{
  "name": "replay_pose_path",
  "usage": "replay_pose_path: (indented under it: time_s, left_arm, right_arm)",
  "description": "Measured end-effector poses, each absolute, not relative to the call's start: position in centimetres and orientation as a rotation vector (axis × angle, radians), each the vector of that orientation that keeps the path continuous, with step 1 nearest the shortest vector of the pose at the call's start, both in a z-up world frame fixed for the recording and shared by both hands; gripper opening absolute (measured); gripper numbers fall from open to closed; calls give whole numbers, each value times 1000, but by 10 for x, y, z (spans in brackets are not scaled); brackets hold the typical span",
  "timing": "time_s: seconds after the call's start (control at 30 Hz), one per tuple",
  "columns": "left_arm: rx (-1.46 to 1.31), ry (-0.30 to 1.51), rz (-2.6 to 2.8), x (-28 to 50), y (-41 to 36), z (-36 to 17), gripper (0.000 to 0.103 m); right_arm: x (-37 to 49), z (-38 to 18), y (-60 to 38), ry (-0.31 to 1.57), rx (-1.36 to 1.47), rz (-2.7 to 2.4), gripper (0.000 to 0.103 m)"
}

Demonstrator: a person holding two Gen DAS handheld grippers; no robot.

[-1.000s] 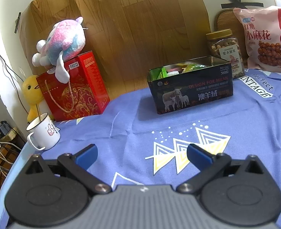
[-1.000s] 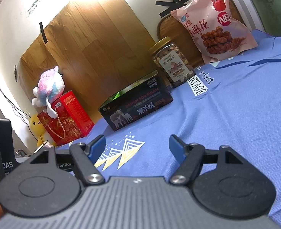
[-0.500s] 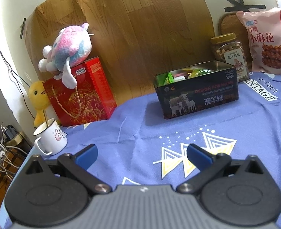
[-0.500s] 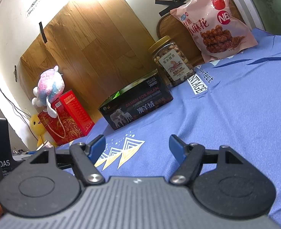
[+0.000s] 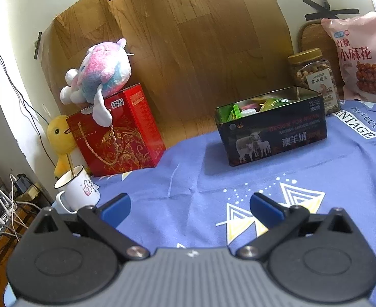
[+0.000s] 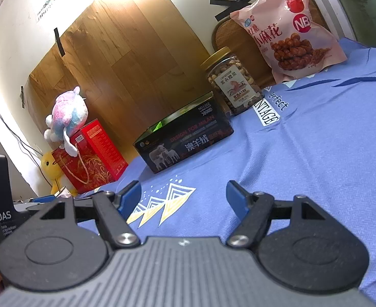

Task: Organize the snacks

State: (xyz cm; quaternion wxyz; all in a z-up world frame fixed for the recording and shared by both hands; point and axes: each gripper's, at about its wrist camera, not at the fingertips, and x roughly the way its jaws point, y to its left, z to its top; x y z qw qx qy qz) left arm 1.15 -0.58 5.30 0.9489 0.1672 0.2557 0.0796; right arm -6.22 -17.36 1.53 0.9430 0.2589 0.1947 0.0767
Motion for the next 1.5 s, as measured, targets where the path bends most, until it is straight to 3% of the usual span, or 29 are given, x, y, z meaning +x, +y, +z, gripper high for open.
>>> replay_pose_path:
  time_s: [1.5]
  left_arm:
    - [374,495,205,13,-5,53,103]
  right_arm:
    - [-63,14,-179,399,541,160,75]
